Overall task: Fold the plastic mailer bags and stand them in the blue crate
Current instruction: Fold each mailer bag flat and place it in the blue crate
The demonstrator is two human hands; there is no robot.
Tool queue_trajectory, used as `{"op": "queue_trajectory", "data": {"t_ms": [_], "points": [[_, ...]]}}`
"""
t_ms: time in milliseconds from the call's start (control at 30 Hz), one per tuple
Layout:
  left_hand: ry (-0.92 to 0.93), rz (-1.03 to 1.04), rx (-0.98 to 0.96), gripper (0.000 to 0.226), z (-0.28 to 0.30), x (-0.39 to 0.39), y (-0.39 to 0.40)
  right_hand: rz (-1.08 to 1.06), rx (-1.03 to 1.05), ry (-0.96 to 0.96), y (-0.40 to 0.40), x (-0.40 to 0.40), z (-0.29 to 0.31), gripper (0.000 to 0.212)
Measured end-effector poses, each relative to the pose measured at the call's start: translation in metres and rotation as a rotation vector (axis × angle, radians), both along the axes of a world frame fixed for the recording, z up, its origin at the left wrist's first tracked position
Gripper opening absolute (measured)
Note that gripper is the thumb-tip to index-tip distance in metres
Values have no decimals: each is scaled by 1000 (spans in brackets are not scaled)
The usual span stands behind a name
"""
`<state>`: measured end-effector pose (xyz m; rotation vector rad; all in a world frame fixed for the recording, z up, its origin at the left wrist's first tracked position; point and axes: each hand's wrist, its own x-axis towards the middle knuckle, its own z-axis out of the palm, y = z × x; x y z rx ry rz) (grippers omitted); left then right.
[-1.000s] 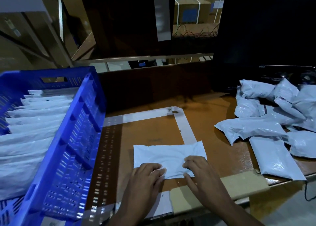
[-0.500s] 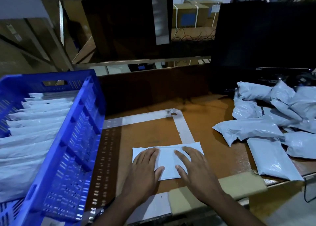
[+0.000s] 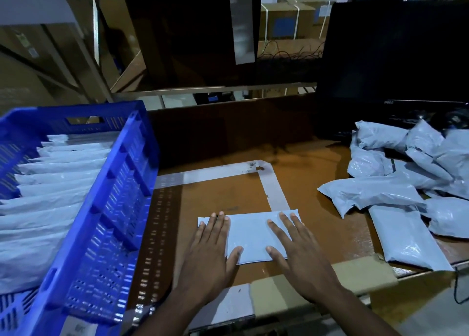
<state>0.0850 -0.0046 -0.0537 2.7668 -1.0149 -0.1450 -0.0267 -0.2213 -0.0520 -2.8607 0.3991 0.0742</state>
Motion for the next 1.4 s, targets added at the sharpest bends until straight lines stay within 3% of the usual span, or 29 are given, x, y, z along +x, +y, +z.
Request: {"op": "queue_trajectory", "data": {"t_ms": [167,267,433,533,600,733,867,1233,1400], "points": [[-13,15,11,102,1,1,-4,-158,459,41,-21,19,28,67],[-15,48,-39,105,8,0,-6,-129,210,40,-26,21,40,54],[27,-61,-74,82,20,-5,-30,-25,80,-65,15,28,34,66],[42,-128,-44,93,5,-8,-36,123,12,-64,27,26,11,79],[30,-110,-55,96,1,-6,-30,96,19,-53,16,21,2,72],[23,-34,-48,91,1,-4,-16,12,8,-35,0,9,2,87],[39,43,-12,105,2,-3,-18,-1,20,-16,-2,12,5,91],[-21,81,-15,111,2,-1,-9,-54,22,-53,-11,11,5,69],[-39,73,-27,107,-1,0,-8,-111,62,-54,-17,1,5,83]]}}
